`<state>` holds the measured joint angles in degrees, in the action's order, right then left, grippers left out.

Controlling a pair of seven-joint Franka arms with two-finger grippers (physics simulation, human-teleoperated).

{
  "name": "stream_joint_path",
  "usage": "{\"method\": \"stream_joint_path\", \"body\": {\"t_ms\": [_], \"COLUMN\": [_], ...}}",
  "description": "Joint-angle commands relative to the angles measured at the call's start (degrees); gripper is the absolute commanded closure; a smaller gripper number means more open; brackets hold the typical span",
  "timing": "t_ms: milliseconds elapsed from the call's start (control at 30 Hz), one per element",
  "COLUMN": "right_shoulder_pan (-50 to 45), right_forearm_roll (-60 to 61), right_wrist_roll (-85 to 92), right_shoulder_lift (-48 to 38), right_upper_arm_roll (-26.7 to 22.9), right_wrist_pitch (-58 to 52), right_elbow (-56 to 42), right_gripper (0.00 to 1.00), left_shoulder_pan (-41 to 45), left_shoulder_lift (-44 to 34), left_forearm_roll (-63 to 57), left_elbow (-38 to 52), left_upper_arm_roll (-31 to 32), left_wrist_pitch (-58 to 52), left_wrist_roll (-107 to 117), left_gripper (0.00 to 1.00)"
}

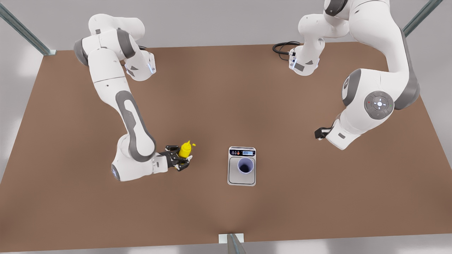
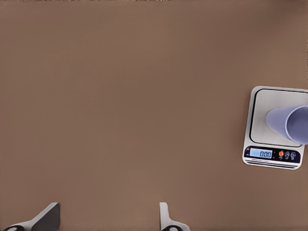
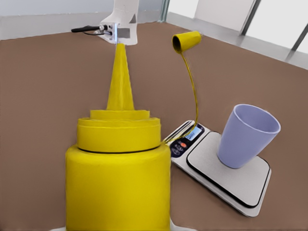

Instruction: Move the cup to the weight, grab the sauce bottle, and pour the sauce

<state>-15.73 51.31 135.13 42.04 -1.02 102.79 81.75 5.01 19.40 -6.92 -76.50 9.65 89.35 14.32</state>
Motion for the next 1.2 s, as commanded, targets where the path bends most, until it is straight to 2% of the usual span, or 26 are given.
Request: {"method": "stream_joint_path", "body": {"t_ms": [0, 100, 167, 233, 333, 400, 467, 600, 733, 800, 967, 1167], "right_shoulder_pan": [-1.9, -8.5, -11.5, -17.3, -21.2, -23.2, -26.8, -27.2, -31.7, -33.4, -35.6, -36.1], "right_forearm_roll": [-7.4, -8.4, -8.5, -8.4, -8.8, -9.8, -10.2, -11.8, -12.0, -12.0, -17.2, -31.2], "right_wrist_roll": [-47.6, -61.2, -72.5, -80.5, -90.8, -94.9, -98.8, -102.0, -102.1, -102.0, -102.0, -101.9], "right_shoulder_lift": [-0.6, -0.6, -0.6, 0.1, 3.0, 3.4, 5.3, 7.2, 10.3, 11.4, 11.9, 11.7], "right_upper_arm_roll": [-0.4, -5.0, -6.4, -11.4, -12.2, -12.6, -16.1, -16.8, -24.1, -26.1, -26.1, -26.1], "right_wrist_pitch": [9.2, 9.1, 9.2, 9.2, 9.4, 10.8, 11.8, 14.8, 14.8, 15.0, 16.8, 16.6], "right_elbow": [-0.2, -3.5, -4.4, -7.1, -12.8, -13.2, -14.9, -16.4, -19.2, -19.3, -20.1, -20.7], "right_gripper": [0.51, 0.51, 0.51, 0.51, 0.51, 0.51, 0.51, 0.51, 0.51, 0.51, 0.51, 0.51], "left_shoulder_pan": [0.0, 0.0, 0.1, 0.0, -1.7, -2.5, -2.8, -2.1, -2.4, -2.5, -2.6, -2.5], "left_shoulder_lift": [-0.1, -0.1, -0.1, -0.1, -0.2, -0.9, -1.2, -1.2, -1.3, -1.2, -1.1, -1.2], "left_forearm_roll": [-0.1, -0.1, 0.0, 0.0, 0.3, 0.5, 1.3, 3.4, 4.4, 4.4, 4.3, 4.3], "left_elbow": [0.0, 0.0, 0.0, 0.0, 0.0, 0.1, 0.0, 0.0, 0.0, 0.0, 0.0, 0.0], "left_upper_arm_roll": [0.0, 0.0, 0.0, 0.0, -0.1, -0.1, 0.0, 1.3, 2.2, 2.2, 2.2, 2.2], "left_wrist_pitch": [1.1, 1.0, 1.0, 0.6, -4.9, -8.0, -9.1, -9.5, -9.3, -9.3, -9.3, -9.3], "left_wrist_roll": [-9.1, -9.1, -9.1, -9.2, -8.3, -8.3, -8.3, -8.3, -8.0, -8.1, -8.1, -8.0], "left_gripper": [0.0, 0.0, 0.0, 0.0, 0.0, 0.0, 0.0, 0.0, 0.0, 0.0, 0.0, 0.0]}}
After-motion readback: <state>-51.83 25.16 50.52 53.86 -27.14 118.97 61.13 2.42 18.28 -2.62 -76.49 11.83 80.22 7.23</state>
